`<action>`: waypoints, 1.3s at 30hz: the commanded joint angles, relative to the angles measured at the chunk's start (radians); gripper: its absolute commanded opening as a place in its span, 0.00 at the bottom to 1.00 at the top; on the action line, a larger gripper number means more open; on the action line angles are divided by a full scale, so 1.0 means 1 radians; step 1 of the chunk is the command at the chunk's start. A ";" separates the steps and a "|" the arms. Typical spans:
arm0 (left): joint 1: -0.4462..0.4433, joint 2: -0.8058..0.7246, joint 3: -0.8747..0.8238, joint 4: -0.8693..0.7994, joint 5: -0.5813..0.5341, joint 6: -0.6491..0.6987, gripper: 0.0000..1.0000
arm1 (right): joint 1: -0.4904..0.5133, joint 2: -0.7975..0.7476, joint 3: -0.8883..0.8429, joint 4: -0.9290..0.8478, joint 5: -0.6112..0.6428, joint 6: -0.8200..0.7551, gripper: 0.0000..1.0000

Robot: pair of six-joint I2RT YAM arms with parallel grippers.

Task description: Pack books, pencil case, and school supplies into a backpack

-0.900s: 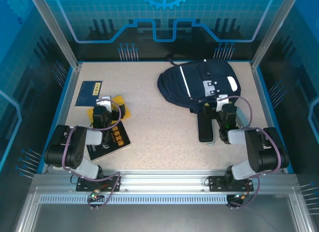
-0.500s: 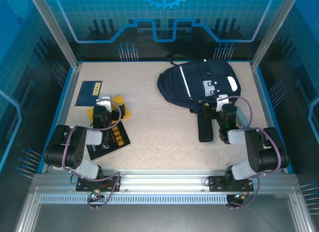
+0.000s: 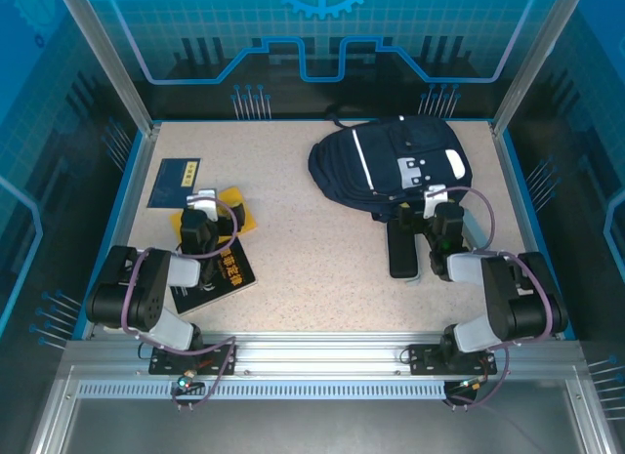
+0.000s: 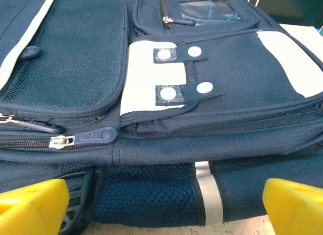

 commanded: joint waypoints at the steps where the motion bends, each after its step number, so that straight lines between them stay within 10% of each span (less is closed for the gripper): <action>1: 0.010 -0.090 -0.030 0.037 -0.029 0.002 0.99 | -0.012 -0.114 0.064 -0.148 0.024 0.015 1.00; 9: 0.006 -0.343 0.161 -0.502 -0.090 -0.138 0.99 | 0.011 -0.220 0.382 -0.799 0.190 0.361 1.00; 18: 0.007 -0.421 0.423 -1.041 0.063 -0.421 0.99 | 0.195 0.085 0.837 -1.154 -0.009 0.487 0.98; 39: 0.004 -0.405 0.506 -1.202 0.273 -0.437 0.99 | 0.345 1.028 1.849 -1.507 -0.109 0.542 0.88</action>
